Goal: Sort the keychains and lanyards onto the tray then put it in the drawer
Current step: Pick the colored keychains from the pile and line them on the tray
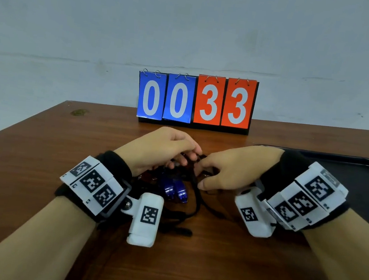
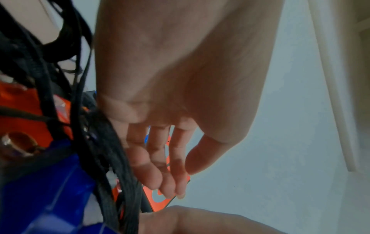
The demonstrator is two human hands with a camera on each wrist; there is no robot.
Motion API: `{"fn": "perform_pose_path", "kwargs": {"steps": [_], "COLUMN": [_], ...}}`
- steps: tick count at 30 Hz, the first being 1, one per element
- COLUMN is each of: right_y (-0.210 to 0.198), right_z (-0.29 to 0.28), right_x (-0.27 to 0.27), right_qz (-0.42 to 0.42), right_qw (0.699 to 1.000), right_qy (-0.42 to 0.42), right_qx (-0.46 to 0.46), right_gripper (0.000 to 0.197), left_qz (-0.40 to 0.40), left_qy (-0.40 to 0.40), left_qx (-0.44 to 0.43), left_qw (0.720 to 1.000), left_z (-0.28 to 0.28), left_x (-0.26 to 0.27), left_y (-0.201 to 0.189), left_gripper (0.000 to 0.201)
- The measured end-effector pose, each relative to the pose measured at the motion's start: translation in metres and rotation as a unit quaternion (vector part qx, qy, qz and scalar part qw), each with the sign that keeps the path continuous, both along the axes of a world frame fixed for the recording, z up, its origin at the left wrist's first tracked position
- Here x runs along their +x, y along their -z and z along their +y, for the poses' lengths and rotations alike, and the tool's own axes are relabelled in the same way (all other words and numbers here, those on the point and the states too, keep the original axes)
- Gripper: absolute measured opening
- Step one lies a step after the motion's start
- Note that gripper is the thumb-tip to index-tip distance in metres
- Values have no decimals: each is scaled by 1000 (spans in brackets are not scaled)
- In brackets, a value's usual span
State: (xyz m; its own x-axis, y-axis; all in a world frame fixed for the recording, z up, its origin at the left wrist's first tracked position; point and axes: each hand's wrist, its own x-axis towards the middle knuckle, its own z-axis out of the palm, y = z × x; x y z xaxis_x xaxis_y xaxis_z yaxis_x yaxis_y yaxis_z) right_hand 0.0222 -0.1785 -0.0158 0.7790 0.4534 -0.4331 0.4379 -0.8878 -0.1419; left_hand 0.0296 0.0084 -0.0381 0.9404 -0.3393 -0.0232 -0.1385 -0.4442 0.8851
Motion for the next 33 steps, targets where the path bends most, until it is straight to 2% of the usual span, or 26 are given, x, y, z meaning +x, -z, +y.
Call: {"fn": "perform_pose_path", "kwargs": {"steps": [4, 7, 11, 17, 22, 26, 29, 33], "right_y": [1, 3, 2, 2, -1, -3, -2, 0], "right_z": [-2, -5, -8, -6, -4, -1, 1, -1], "right_x": [3, 5, 7, 7, 4, 1, 3, 5], "right_qz": [-14, -23, -17, 8, 20, 14, -4, -27], "right_qw": [1000, 999, 999, 999, 1000, 1000, 1000, 999], "right_qy": [6, 36, 36, 22, 10, -4, -26, -27], "right_qx": [18, 25, 30, 36, 9, -11, -12, 6], "right_gripper": [46, 51, 57, 51, 57, 58, 51, 42], "left_qz": [-14, -2, 3, -15, -8, 6, -5, 0], "left_qy": [3, -7, -4, 65, 130, 185, 199, 206], "left_qx": [132, 169, 192, 265, 305, 366, 367, 334], "left_qw": [991, 986, 981, 962, 944, 912, 909, 920], "left_z": [5, 6, 11, 16, 17, 19, 21, 23], "left_x": [4, 7, 8, 5, -1, -6, -7, -4], "left_y": [0, 1, 0, -7, -12, -16, -16, -13], "left_gripper": [23, 25, 20, 8, 23, 43, 45, 36]}}
